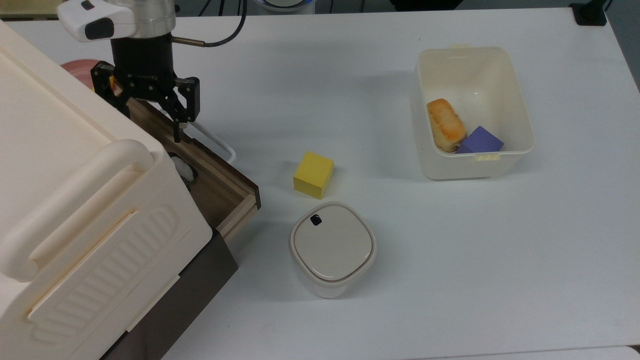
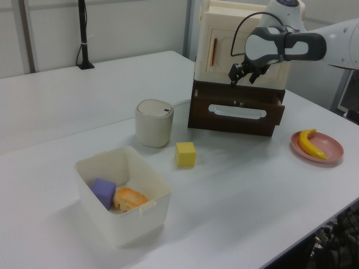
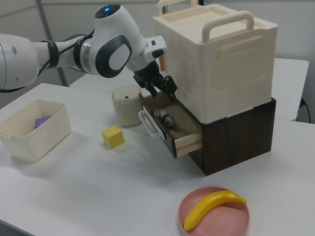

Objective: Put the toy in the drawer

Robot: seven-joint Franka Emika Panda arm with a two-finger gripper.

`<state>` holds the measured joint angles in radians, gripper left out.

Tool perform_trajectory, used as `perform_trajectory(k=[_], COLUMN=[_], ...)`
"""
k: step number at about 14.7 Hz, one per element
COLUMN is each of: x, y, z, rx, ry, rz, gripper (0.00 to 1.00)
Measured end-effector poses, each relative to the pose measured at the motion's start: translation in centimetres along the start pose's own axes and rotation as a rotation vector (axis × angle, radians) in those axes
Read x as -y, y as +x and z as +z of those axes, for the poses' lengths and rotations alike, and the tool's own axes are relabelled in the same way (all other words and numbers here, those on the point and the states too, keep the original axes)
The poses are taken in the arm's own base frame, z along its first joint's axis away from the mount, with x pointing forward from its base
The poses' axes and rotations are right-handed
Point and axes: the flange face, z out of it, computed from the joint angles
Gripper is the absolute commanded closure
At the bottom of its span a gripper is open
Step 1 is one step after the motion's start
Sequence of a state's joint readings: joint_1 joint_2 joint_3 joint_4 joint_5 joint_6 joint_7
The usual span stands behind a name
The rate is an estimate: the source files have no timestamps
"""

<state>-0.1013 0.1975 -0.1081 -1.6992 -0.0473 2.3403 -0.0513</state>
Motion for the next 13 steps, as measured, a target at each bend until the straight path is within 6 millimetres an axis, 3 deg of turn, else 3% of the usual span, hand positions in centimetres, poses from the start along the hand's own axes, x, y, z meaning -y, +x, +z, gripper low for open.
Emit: perform_trajectory(k=[4, 7, 10, 13], x=[0.5, 2.8, 5.0, 7.3], y=[-0.2, -1.7, -3.6, -4.3], z=[-0.5, -1.4, -3.5, -5.8], rx=[0.034, 0.186, 0.33, 0.364], ry=[0.006, 0.022, 0.038, 0.056], rz=[0.058, 0.051, 0.042, 0.098], gripper=[0.0, 0.0, 0.0, 0.0])
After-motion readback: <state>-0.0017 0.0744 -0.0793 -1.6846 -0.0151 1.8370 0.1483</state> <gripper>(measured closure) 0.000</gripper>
